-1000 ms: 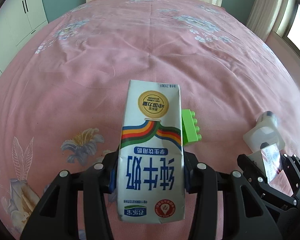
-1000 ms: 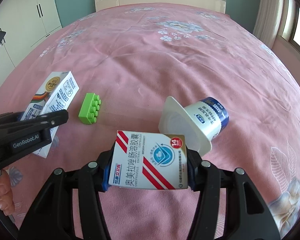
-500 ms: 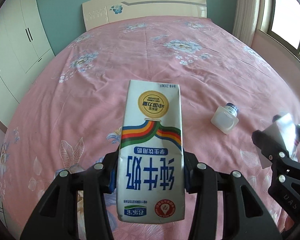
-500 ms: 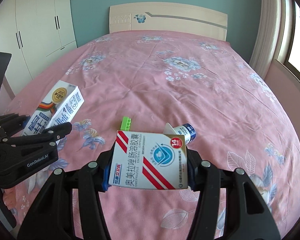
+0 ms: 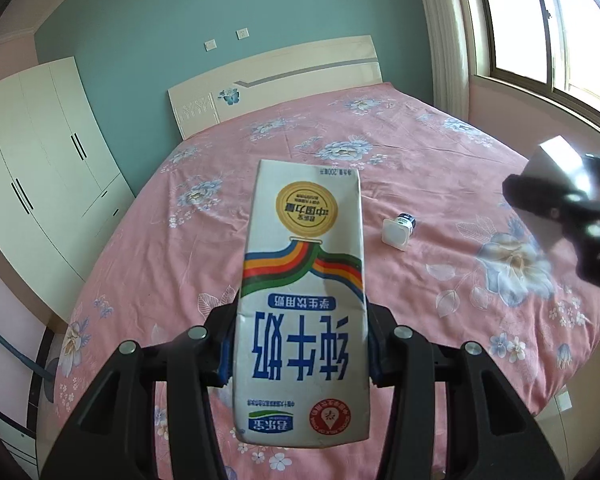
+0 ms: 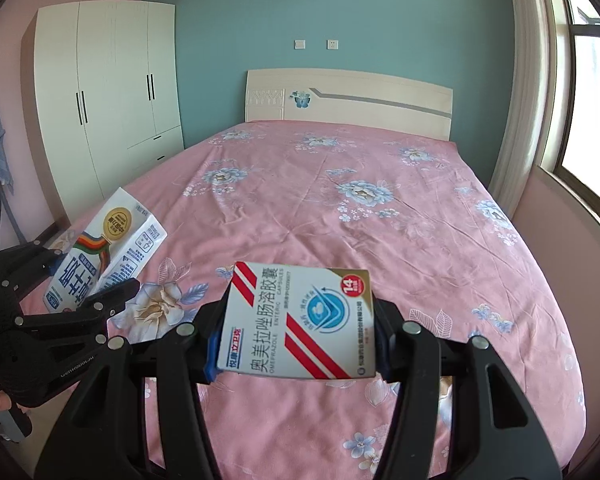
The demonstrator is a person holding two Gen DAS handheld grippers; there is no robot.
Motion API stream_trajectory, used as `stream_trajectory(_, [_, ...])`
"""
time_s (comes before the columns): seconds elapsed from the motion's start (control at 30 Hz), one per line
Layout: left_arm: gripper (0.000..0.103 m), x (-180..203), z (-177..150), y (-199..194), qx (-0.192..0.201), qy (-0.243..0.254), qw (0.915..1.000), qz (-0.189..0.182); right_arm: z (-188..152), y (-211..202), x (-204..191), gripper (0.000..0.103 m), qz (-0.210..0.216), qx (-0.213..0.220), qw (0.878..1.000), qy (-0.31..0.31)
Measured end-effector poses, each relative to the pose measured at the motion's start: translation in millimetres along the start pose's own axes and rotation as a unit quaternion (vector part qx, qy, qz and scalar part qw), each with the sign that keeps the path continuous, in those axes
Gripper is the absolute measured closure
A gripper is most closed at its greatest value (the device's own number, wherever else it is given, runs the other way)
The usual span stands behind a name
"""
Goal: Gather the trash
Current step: 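Lift the milk carton and medicine box and carry both over the bin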
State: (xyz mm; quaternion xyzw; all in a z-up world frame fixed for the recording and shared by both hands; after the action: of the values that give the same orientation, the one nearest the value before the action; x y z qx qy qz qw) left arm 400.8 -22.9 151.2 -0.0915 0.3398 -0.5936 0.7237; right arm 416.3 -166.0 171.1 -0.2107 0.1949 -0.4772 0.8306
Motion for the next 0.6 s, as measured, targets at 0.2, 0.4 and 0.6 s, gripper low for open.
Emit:
stream_trajectory(0.2, [0.053,-15,-22,-69,0.037,0.013,0.9992,0.009,-17,-60,-36,0.047,0.030,0.003,0.999,-0.021])
stream_trajectory(0.4, [0.053,-27,-55,-110,0.051,0.022,0.9985,0.001,-44,-113,-68,0.047,0.043,0.011,0.998,-0.042])
stream_trajectory(0.6, [0.053,-22,-103,-124,0.042,0.043,0.9981,-0.009,-83,-145,-92,0.047,0.059,0.012,0.996,-0.058])
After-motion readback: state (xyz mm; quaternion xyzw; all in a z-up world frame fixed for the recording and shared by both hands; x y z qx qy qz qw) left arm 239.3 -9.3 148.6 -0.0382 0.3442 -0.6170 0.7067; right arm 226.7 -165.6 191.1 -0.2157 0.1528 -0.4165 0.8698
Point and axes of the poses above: each gripper's, at about its wrist camera, not at the fingertips, and y roughly the way its jaws point, x to its right, z to its top, the point moved 6 cm from there along y, roughly the way its jaws point, and after that the axes turned 15 degrees about z, right-handed, at the moved point
